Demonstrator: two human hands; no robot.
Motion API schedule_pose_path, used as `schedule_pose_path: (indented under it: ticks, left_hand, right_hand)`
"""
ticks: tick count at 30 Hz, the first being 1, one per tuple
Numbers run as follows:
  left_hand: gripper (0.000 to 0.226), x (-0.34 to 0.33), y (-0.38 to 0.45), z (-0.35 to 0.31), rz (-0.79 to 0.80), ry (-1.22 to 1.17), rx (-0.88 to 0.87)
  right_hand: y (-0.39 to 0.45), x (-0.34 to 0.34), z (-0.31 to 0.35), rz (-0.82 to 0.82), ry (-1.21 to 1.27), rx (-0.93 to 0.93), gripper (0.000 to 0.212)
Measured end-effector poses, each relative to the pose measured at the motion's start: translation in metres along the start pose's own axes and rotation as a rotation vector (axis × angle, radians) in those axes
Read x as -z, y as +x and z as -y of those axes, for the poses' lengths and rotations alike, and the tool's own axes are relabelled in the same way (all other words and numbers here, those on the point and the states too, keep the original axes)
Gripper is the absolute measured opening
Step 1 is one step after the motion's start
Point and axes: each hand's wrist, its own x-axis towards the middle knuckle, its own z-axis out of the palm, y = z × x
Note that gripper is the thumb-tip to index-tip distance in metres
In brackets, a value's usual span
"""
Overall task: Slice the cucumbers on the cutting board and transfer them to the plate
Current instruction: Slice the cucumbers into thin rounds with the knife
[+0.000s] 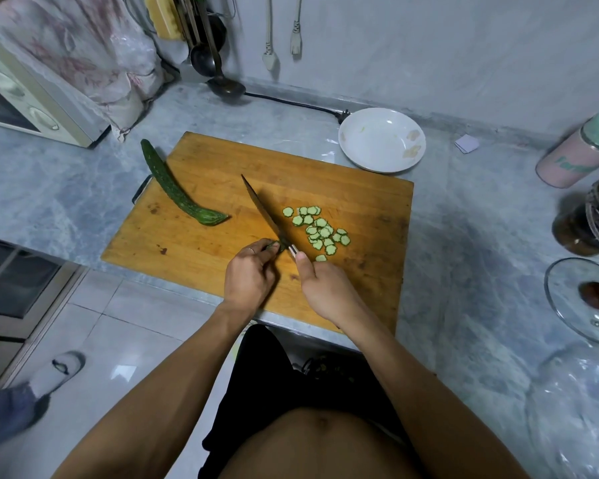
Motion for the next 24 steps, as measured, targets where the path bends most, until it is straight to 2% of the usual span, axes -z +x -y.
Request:
schedule_pose_path:
  ticks: [4,9,15,18,24]
  left_hand:
    - [0.031,-0.002,0.000,0.004,-0.014,-0.025,0.019]
    - [0.027,-0.004,0.000,0.013,-0.020,-0.047,0.017]
    - [0.029,-0.004,0.000,0.012,-0.024,-0.044,-0.023]
    - [0.031,-0.004,0.000,0.014,-0.023,-0.044,-0.021]
    - [0.032,-0.005,-0.001,0.015,-0.013,-0.039,-0.002]
  right_hand:
    - [0.000,0.012,-0.006,-0.025,0.121,-0.073,0.066]
    - [-0.006,0.025,-0.014,-0.028,0.156,-0.089,0.062]
    - [-0.020,0.023,-0.015,0.054,0.111,-0.049,0.064]
    - [-0.026,0.019,-0.012,0.046,0.050,0.003,0.072]
    - [-0.032,0.018,-0.011,0.052,-0.003,0.058,0.068]
